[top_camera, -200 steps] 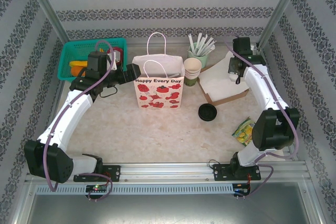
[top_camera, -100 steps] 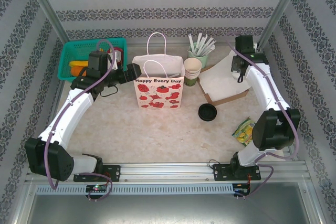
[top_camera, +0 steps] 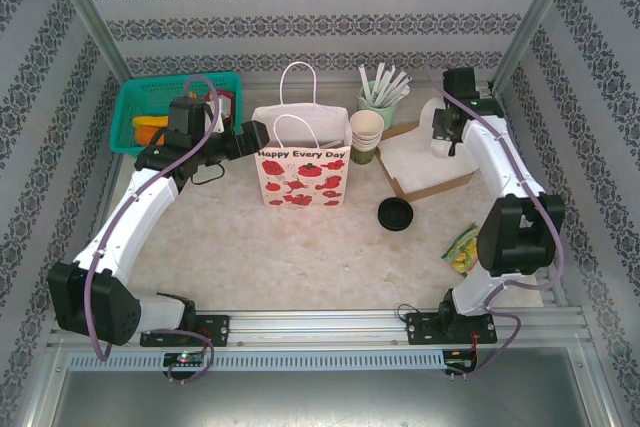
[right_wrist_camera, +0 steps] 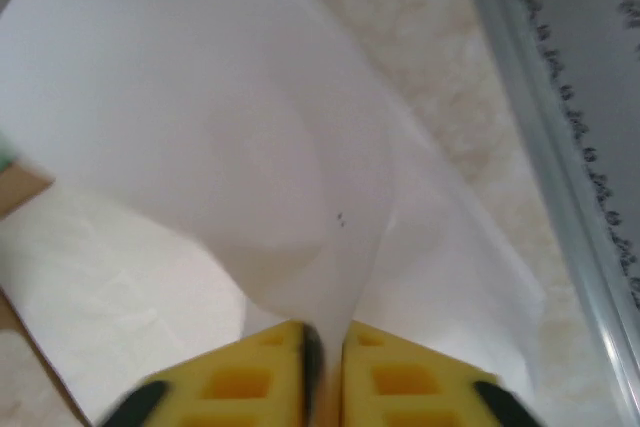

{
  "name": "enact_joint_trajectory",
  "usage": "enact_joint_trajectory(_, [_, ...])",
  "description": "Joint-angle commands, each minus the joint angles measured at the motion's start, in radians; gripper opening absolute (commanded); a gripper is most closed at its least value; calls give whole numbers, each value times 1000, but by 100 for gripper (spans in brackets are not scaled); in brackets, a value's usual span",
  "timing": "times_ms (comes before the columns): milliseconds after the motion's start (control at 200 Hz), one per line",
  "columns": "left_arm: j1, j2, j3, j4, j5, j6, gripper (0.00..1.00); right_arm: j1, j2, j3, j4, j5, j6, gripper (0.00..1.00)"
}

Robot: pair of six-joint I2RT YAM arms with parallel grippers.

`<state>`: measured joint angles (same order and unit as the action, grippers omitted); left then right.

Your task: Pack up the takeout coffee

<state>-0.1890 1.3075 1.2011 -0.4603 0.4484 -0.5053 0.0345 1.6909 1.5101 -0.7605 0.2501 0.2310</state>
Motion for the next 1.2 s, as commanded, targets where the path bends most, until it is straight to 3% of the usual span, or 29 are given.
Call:
enact_joint_trajectory(0, [-9,2,19,11,18,9,100,15,29,-19,-24,-102,-20,29])
enact_joint_trajectory(175, [-8,-8,20,-4,20,23,100,-40,-4,-28,-33,-152,-17,52])
enact_joint_trajectory(240, [-8,-21,14,-4,20,33,100,-83,-26,-52,-24,-190,-24,66])
enact_joint_trajectory(435, [-8,-48,8,-1,17,65,100,-257,-17,-117,5,-401,-30,98])
enact_joint_trajectory(744, [-9,-111,-26,35,7,82,100,-453,43,-232,198,-561,201,98])
enact_joint_trajectory(1069, [-9,-143,-47,68,-28,84,100,-464,151,-238,287,-688,163,96])
enact_joint_trajectory(1199, [-7,-144,-51,68,-40,76,100,-464,164,-247,342,-719,157,85])
